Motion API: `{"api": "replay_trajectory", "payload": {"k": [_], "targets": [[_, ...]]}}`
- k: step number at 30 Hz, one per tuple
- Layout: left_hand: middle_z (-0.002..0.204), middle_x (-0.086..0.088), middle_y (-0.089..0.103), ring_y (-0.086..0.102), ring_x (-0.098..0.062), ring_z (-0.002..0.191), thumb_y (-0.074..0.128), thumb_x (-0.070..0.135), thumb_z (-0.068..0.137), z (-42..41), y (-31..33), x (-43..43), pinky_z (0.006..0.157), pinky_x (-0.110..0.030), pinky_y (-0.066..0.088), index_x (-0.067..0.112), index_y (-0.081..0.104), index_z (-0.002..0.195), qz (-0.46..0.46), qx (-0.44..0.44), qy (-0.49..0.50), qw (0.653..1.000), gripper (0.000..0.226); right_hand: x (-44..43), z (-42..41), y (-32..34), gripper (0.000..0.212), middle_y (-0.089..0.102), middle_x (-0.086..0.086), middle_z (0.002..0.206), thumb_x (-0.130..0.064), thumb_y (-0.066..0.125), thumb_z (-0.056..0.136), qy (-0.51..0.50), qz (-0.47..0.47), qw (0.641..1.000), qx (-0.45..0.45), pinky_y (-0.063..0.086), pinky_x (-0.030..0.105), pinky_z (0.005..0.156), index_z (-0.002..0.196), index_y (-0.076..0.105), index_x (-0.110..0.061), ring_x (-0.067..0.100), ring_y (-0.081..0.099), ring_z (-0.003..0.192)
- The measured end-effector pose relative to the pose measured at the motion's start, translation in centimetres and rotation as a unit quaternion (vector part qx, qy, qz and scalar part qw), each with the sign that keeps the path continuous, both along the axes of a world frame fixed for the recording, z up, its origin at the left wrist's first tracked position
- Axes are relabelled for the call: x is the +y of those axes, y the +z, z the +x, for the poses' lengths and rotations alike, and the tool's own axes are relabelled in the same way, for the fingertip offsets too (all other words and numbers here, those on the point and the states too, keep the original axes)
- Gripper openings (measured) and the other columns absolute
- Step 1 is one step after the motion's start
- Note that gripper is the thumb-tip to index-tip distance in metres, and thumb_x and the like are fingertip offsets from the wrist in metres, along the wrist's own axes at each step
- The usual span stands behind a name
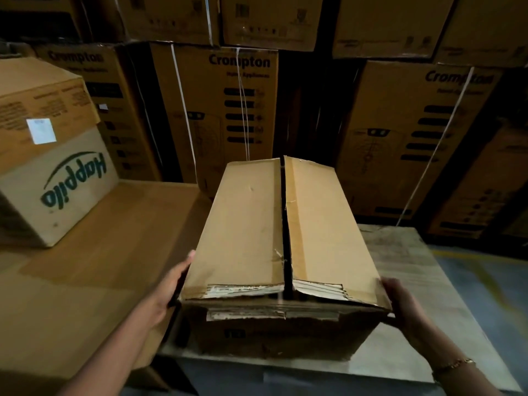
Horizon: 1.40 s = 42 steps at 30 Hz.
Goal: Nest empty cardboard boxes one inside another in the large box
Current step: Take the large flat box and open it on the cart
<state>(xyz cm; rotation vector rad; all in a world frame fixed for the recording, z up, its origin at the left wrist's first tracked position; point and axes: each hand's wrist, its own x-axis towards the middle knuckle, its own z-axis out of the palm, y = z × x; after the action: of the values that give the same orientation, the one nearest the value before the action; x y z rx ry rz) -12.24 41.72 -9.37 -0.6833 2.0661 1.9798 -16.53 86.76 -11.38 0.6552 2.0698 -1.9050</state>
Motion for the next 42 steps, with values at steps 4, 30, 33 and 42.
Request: {"api": "replay_trajectory", "payload": {"k": [4,30,33,42], "targets": [[0.166,-0.003,0.016,0.022,-0.028,0.150,0.062,0.065,0.084,-1.6,0.3,1.6,0.118,-0.048,0.023,0.024,0.015,0.160,-0.149,-0.014,-0.044,0.988,0.099,-1.8,-2.1,2.5,0.080,0.050,0.002,0.137,-0.068,0.065,0.079,0.131,0.152,0.978,0.053,0.045,0.028,0.069,0.145,0.042,-0.030,0.015,0.054,0.101],[0.112,0.002,0.068,0.065,-0.012,0.091,0.085,0.047,0.071,-7.5,-2.2,13.9,0.072,-0.024,0.049,0.027,0.052,0.126,-0.146,0.076,-0.109,0.980,0.067,8.5,-3.4,3.4,0.101,0.056,-0.002,0.109,-0.074,0.078,0.060,0.032,0.317,0.947,-0.030,0.054,0.038,0.081,0.139,0.043,-0.023,0.022,0.061,0.098],[0.103,0.011,0.073,0.071,-0.011,0.093,0.084,0.074,0.048,-8.6,-3.9,20.2,0.085,-0.039,0.057,0.038,0.059,0.107,-0.163,0.098,-0.100,0.977,0.074,15.4,-3.2,3.2,0.118,0.059,0.006,0.127,-0.083,0.074,0.050,0.028,0.322,0.945,-0.044,0.055,0.041,0.086,0.145,0.040,-0.021,0.026,0.060,0.104],[0.107,0.011,0.072,0.070,-0.017,0.095,0.073,0.088,0.045,-9.1,-3.7,34.9,0.089,-0.046,0.057,0.042,0.054,0.114,-0.227,0.072,-0.108,0.965,0.085,30.5,-4.1,3.0,0.114,0.065,0.004,0.123,-0.093,0.071,0.037,0.022,0.318,0.947,-0.028,0.055,0.046,0.091,0.126,0.051,-0.024,0.026,0.064,0.103]]}}
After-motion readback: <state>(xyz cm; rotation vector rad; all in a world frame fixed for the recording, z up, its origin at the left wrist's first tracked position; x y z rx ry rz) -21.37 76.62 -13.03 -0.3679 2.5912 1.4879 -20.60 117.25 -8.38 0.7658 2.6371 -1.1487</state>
